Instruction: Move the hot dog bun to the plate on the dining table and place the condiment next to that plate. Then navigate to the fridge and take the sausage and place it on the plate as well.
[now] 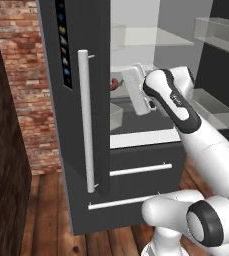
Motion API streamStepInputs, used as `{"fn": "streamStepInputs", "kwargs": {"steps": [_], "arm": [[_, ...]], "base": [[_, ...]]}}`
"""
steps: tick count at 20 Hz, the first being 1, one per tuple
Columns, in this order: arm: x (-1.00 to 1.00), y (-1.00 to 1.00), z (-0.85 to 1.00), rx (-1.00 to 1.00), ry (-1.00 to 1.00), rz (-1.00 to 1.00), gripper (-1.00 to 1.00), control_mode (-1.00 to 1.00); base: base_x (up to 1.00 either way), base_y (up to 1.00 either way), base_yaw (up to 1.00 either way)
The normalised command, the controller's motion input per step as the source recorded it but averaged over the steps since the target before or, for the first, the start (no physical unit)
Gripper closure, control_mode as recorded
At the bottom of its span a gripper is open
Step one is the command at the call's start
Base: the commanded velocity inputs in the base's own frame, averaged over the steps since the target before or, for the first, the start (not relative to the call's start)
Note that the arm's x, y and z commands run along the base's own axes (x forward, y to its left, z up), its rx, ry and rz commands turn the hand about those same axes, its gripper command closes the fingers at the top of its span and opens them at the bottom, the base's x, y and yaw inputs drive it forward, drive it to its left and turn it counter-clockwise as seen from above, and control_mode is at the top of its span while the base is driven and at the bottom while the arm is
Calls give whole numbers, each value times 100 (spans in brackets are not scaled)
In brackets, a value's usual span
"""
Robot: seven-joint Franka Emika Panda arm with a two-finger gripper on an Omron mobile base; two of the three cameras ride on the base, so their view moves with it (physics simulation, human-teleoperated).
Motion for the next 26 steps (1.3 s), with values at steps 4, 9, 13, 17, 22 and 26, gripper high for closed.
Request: {"fn": "streamStepInputs", "kwargs": {"steps": [4,9,13,17,22,26], "arm": [[-5,64,-9,13,0,6,-100,-100],[-28,69,0,9,0,3,-100,-100],[-48,72,0,3,-1,3,-100,-100],[-60,77,0,0,-2,6,-100,-100],[-40,90,1,0,0,5,-100,-100],[-7,100,5,0,0,2,-100,-100]], "base": [[0,0,0],[0,0,0],[0,0,0],[0,0,0],[0,0,0],[0,0,0]]}}
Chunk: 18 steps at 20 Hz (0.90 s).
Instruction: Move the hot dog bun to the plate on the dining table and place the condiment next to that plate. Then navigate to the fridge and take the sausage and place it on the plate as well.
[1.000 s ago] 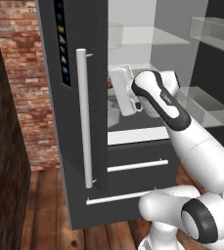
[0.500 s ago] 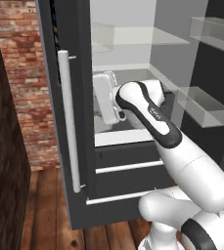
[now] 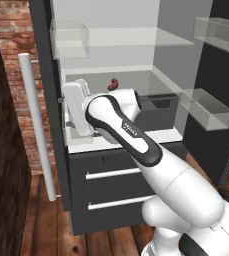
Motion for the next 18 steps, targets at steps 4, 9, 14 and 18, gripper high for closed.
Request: {"fn": "streamStepInputs", "kwargs": {"steps": [4,9,14,18], "arm": [[-7,84,1,-2,0,1,-100,-100],[-5,18,-4,-9,-1,3,-100,-100],[-65,-53,1,0,-33,-3,-100,-100],[-68,-88,15,-2,-29,-12,-100,-100]], "base": [[0,0,0],[0,0,0],[0,0,0],[0,0,0]]}}
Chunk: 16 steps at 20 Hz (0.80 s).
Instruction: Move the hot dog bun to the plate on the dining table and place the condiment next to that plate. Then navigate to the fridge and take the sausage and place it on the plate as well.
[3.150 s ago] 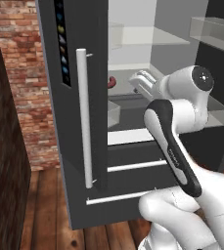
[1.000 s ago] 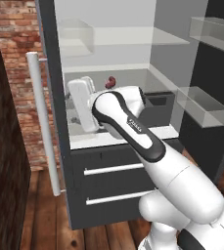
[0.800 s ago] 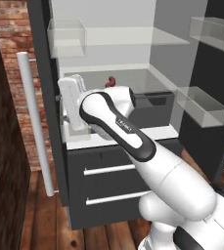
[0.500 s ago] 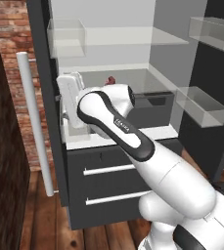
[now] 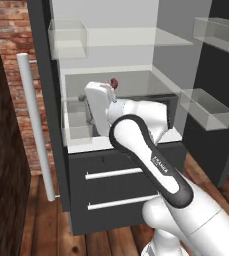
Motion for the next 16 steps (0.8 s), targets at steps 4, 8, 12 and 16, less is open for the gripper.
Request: {"fn": "streamStepInputs", "kwargs": {"steps": [4,8,12,16], "arm": [[-41,-93,22,-8,-15,-14,-100,-100],[-25,-92,28,-19,-2,-19,-100,-100],[-23,-84,32,-30,6,-25,-100,-100],[-26,-80,9,-33,19,-29,-100,-100]], "base": [[0,0,0],[0,0,0],[0,0,0],[0,0,0]]}}
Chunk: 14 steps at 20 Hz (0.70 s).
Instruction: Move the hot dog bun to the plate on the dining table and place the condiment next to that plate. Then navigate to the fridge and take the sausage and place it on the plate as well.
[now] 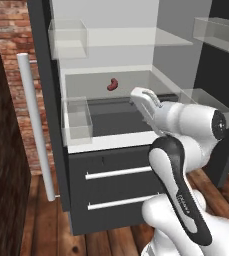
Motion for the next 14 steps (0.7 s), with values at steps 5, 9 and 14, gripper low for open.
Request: {"fn": "streamStepInputs", "kwargs": {"steps": [5,9,14], "arm": [[-30,-77,-3,-34,29,-26,-100,-100],[-34,-58,-24,-39,20,-13,-100,-100],[-43,-16,-14,-45,7,5,-100,-100]], "base": [[0,0,0],[0,0,0],[0,0,0]]}}
